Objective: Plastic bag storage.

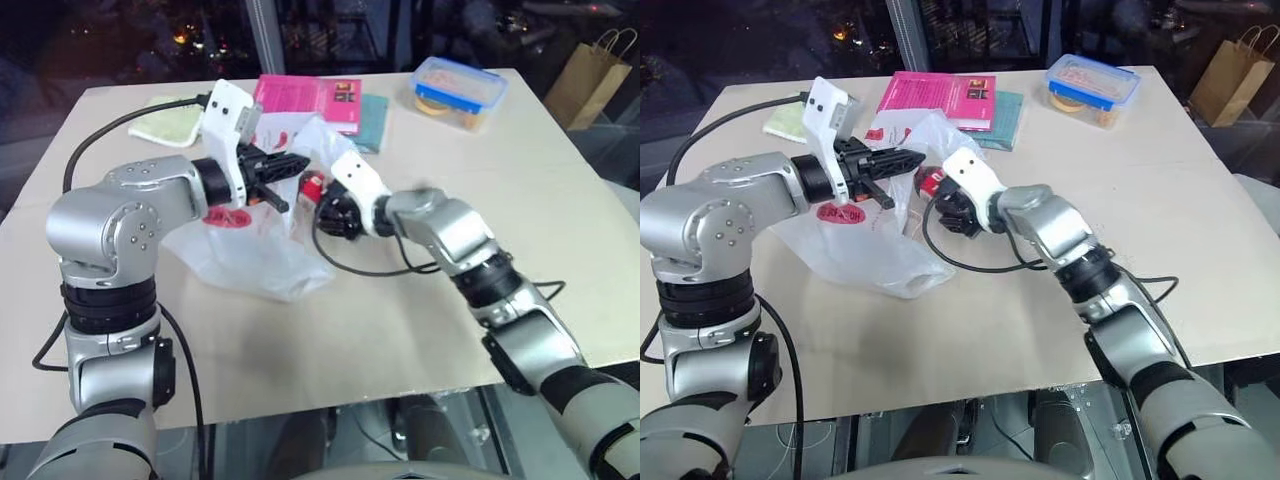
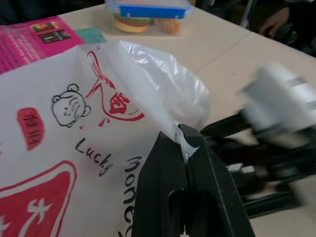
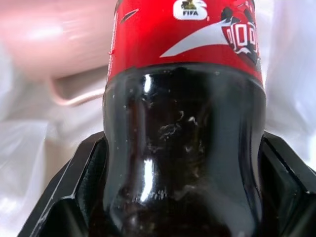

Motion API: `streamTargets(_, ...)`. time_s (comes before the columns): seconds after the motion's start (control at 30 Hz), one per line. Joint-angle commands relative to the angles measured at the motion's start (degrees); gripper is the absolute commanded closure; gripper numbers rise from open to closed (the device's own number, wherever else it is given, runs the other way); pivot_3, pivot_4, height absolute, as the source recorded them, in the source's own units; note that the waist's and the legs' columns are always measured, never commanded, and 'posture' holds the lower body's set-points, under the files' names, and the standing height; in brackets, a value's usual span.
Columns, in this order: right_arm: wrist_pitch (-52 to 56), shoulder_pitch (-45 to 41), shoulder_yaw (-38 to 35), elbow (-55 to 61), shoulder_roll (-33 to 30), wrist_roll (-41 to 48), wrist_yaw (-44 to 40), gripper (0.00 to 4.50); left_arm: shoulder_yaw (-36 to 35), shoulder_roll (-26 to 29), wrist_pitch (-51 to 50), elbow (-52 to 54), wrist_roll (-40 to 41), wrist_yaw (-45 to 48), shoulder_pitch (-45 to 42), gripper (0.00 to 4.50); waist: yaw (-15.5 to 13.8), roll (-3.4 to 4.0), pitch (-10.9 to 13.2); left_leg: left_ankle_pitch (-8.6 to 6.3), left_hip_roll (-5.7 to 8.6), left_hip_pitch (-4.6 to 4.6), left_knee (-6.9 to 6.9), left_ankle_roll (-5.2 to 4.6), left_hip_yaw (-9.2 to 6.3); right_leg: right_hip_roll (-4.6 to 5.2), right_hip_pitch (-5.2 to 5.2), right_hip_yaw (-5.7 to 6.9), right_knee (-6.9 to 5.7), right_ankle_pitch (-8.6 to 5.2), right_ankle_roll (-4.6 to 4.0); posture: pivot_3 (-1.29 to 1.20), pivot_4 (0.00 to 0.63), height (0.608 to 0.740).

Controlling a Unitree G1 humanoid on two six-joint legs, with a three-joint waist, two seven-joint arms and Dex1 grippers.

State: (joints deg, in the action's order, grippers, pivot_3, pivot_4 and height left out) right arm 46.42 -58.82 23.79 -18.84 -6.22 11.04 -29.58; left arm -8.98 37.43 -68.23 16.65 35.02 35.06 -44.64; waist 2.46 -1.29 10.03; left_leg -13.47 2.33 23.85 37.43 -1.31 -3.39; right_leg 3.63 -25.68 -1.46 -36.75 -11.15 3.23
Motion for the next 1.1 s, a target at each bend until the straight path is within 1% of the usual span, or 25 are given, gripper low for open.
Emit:
streamTargets(0.03, -13.32, -5.92, -1.55, -10.39, 5.00, -2.90, -0.22, 1.37, -1.37, 0.23, -0.70, 4.35, 1.83, -1.06, 0.69, 4.50, 0.08, 0.00, 0.00, 0.00, -0.02, 0.00, -0.01, 0.01, 0.00, -0.02, 0.00, 0.00, 0.00, 0.00, 0.00, 0.00, 0.150, 0.740)
streamTargets(0.13, -28.25, -11.60, -6.50, -26.95, 13.03, -2.37, 1.00, 1.37, -1.95, -1.23, -2.35, 6.88, 2.83, -3.62, 2.60, 4.50, 0.44, 0.01, 0.01, 0.01, -0.04, -0.03, -0.04, 0.04, 0.00, -0.05, -0.01, -0.02, -0.01, 0.00, -0.01, 0.00, 0.150, 0.740)
streamTargets(0.2, -33.39, -13.74, -9.76, -33.85, 15.34, -1.55, -0.11, 1.37, -1.86, -1.70, -2.62, 7.79, 2.81, -4.80, 3.56, 4.50, 0.67, 0.01, 0.01, 0.04, -0.05, -0.05, -0.08, 0.09, -0.05, -0.08, -0.02, -0.01, -0.02, 0.00, -0.01, 0.00, 0.150, 0.740)
streamTargets(0.23, -36.10, -14.56, -11.24, -36.76, 16.15, -1.20, -1.29, 0.34, -1.92, -1.96, -2.53, 7.94, 2.74, -5.32, 3.93, 4.50, 0.59, 0.01, 0.00, 0.04, -0.05, -0.04, -0.08, 0.10, -0.06, -0.07, -0.01, 0.00, -0.01, 0.00, -0.01, 0.00, 0.150, 0.740)
streamTargets(0.27, -38.18, -15.29, -12.58, -39.30, 16.80, -1.11, -1.75, 0.07, -1.95, -2.16, -2.39, 7.99, 2.69, -5.75, 4.18, 4.50, 0.50, 0.01, 0.00, 0.04, -0.04, -0.04, -0.08, 0.10, -0.10, -0.06, 0.00, 0.02, -0.01, 0.00, -0.01, 0.00, 0.150, 0.740)
streamTargets(0.37, -43.35, -16.98, -15.74, -44.96, 18.50, -1.69, -1.36, 0.07, -1.66, -2.34, -1.11, 7.29, 2.09, -6.18, 5.02, 4.50, 0.13, 0.01, 0.00, 0.04, 0.02, -0.04, -0.08, 0.10, -0.09, -0.02, 0.01, 0.01, -0.01, 0.00, -0.01, 0.00, 0.150, 0.740)
streamTargets(0.43, -46.10, -16.85, -16.00, -45.99, 18.71, -3.16, -1.26, 0.07, -1.82, -2.17, 0.02, 6.34, 1.45, -6.28, 5.60, 4.50, 0.15, 0.02, 0.01, 0.04, 0.01, -0.05, -0.07, 0.10, -0.10, -0.03, 0.01, 0.01, -0.03, 0.00, -0.01, 0.00, 0.150, 0.740)
streamTargets(0.53, -48.35, -12.26, -14.48, -39.68, 16.21, -5.08, -5.70, 0.07, -3.11, -2.87, 2.91, 3.51, 0.09, -7.34, 6.39, 4.50, 0.37, 0.03, 0.01, 0.08, -0.04, -0.07, -0.09, 0.16, -0.11, -0.10, -0.01, 0.02, -0.07, 0.00, -0.02, 0.00, 0.150, 0.740)
streamTargets(0.63, -45.13, -5.13, -12.07, -26.03, 11.77, -6.46, -9.13, 0.07, -4.37, -4.61, 6.89, 1.06, -0.09, -7.33, 6.75, 4.50, 0.46, 0.03, 0.01, 0.09, -0.05, -0.08, -0.09, 0.17, -0.12, -0.10, 0.00, 0.02, -0.10, 0.00, -0.02, 0.00, 0.150, 0.740)
streamTargets(0.7, -34.79, 2.19, -11.37, -8.41, 7.36, -4.18, -11.57, 0.07, -3.70, -4.57, 10.04, -0.80, -1.89, -7.45, 7.09, 4.50, -0.20, 0.00, 0.00, 0.09, -0.02, -0.04, -0.05, 0.17, -0.16, -0.05, 0.02, 0.06, -0.08, 0.00, -0.02, 0.00, 0.150, 0.740)
streamTargets(0.77, -25.56, 7.68, -10.82, 6.47, 3.24, -3.38, -11.78, 0.07, -2.61, -4.28, 12.12, -2.04, -3.17, -7.34, 7.16, 4.50, -0.42, 0.01, 0.00, 0.09, 0.02, -0.01, 0.01, 0.16, -0.18, 0.01, 0.02, 0.07, -0.10, 0.00, -0.01, 0.00, 0.150, 0.740)
streamTargets(0.83, -17.78, 11.07, -10.49, 17.24, 0.30, -2.50, -11.42, 0.07, -1.71, -4.27, 13.92, -2.94, -4.04, -6.83, 7.29, 4.50, -0.38, 0.01, 0.00, 0.09, 0.04, 0.00, 0.03, 0.16, -0.17, 0.03, 0.01, 0.06, -0.12, 0.00, -0.01, 0.00, 0.150, 0.740)
streamTargets(0.9, -10.59, 13.27, -10.71, 25.40, -1.84, -1.78, -9.80, 0.07, -1.36, -4.55, 15.19, -3.81, -4.37, -6.47, 7.38, 4.50, -0.14, 0.01, 0.00, 0.09, 0.00, -0.03, 0.03, 0.16, -0.17, 0.00, 0.01, 0.07, -0.17, 0.00, -0.01, 0.00, 0.150, 0.740)
streamTargets(0.97, -5.60, 14.38, -11.31, 30.16, -3.08, -1.69, -7.84, 0.07, -1.20, -4.79, 15.78, -4.33, -4.20, -5.84, 7.35, 4.50, 0.11, 0.04, -0.02, 0.09, -0.06, -0.14, 0.02, 0.16, -0.05, -0.07, 0.00, 0.00, -0.27, 0.00, -0.02, 0.00, 0.150, 0.740)
streamTargets(1.03, -2.28, 14.54, -12.49, 31.68, -2.84, -2.19, -4.67, 0.07, -1.89, -5.05, 15.28, -5.07, -2.78, -4.65, 7.20, 4.50, 0.04, 0.03, -0.02, 0.11, -0.13, -0.17, 0.02, 0.19, -0.05, -0.15, 0.00, 0.01, -0.32, 0.00, -0.02, 0.00, 0.150, 0.740)
streamTargets(1.1, -1.10, 13.36, -14.14, 28.35, -1.51, -3.42, -0.31, 0.00, -4.77, -5.60, 14.00, -5.73, -0.43, -4.89, 6.39, 4.00, -0.02, 0.03, -0.03, 0.14, -0.16, -0.19, 0.02, 0.23, -0.05, -0.17, 0.00, 0.02, -0.36, 0.07, -0.13, 0.00, 0.150, 0.740)
